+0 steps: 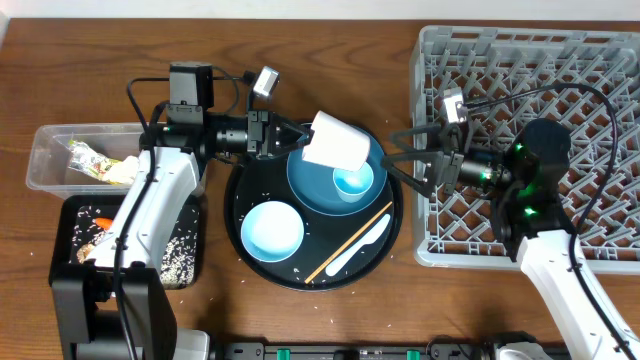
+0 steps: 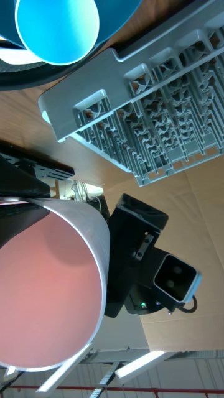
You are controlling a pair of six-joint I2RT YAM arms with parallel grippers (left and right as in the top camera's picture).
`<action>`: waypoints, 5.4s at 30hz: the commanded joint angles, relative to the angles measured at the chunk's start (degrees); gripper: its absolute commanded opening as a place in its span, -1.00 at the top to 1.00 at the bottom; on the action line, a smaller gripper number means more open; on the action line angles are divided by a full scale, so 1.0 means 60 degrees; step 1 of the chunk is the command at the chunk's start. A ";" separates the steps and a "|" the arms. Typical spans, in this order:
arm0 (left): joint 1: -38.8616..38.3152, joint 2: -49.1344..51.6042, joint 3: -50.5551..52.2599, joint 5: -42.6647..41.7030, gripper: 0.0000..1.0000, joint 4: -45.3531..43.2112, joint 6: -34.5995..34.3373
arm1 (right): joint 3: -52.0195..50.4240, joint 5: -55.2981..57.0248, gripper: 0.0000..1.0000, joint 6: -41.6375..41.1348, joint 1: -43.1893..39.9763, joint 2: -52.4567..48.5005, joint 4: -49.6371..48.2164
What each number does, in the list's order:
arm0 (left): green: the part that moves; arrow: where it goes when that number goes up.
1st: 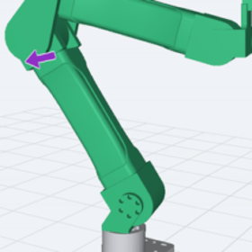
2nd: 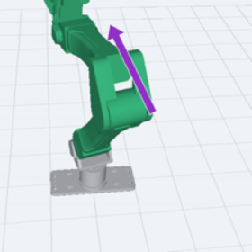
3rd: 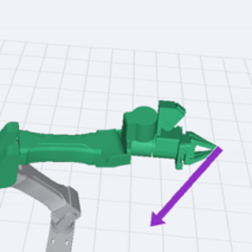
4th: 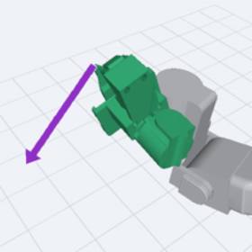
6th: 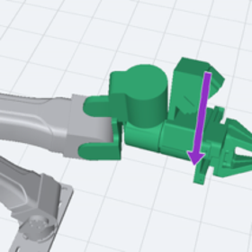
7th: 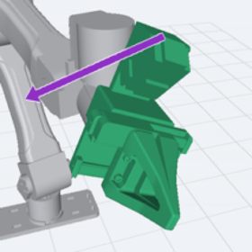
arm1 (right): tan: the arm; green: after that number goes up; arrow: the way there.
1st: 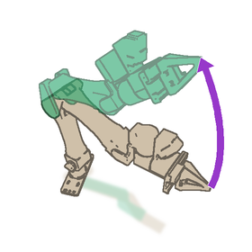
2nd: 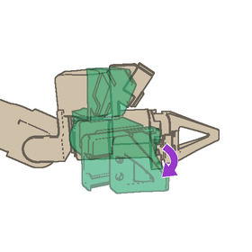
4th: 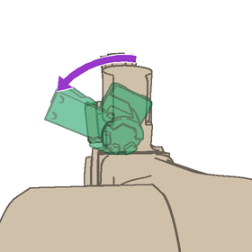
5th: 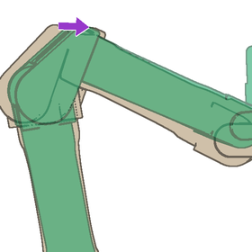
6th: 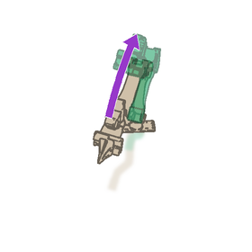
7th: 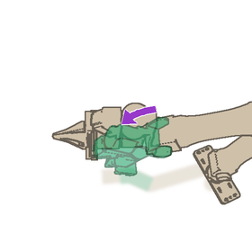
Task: Sort waste into correct bins and load items into the dishwasher rack
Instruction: 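Reach right gripper to the pink cup and grasp it from the left gripper, then carry the pink cup right and lower it upside down into the rack, then release the cup in the rack and raise the right gripper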
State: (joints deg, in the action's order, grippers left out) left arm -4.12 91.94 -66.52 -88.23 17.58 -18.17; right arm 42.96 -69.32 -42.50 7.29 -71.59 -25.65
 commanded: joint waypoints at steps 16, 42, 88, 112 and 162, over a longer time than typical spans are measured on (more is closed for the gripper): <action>0.0051 0.0000 -0.0175 -0.0222 0.88 -0.0685 -0.0018 | -0.0058 -0.0208 -0.71 0.0586 0.1220 -0.1184 -0.1836; 0.0051 0.0000 -0.0175 -0.0302 0.88 -0.0586 -0.0018 | -0.0058 0.1056 -0.36 0.1228 0.1665 -0.1373 -0.2554; 0.1960 0.0000 -0.0138 0.1836 0.78 0.1588 0.0102 | 0.0852 -0.0310 0.49 -0.1814 -0.1107 -0.1355 -0.3585; 0.1960 0.0000 -0.0138 0.7537 -0.96 0.2062 0.0124 | 0.6841 0.1825 0.88 0.2907 -0.3461 -0.1355 0.9052; 0.1960 0.0000 -0.0138 0.8433 -0.96 0.2062 0.0124 | 0.7909 1.1661 0.97 0.5308 0.0044 -0.5428 1.7970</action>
State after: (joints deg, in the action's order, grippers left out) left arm 7.62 91.94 -66.70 -38.33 29.93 -17.98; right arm 91.50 -0.16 -10.02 6.83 -104.01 83.02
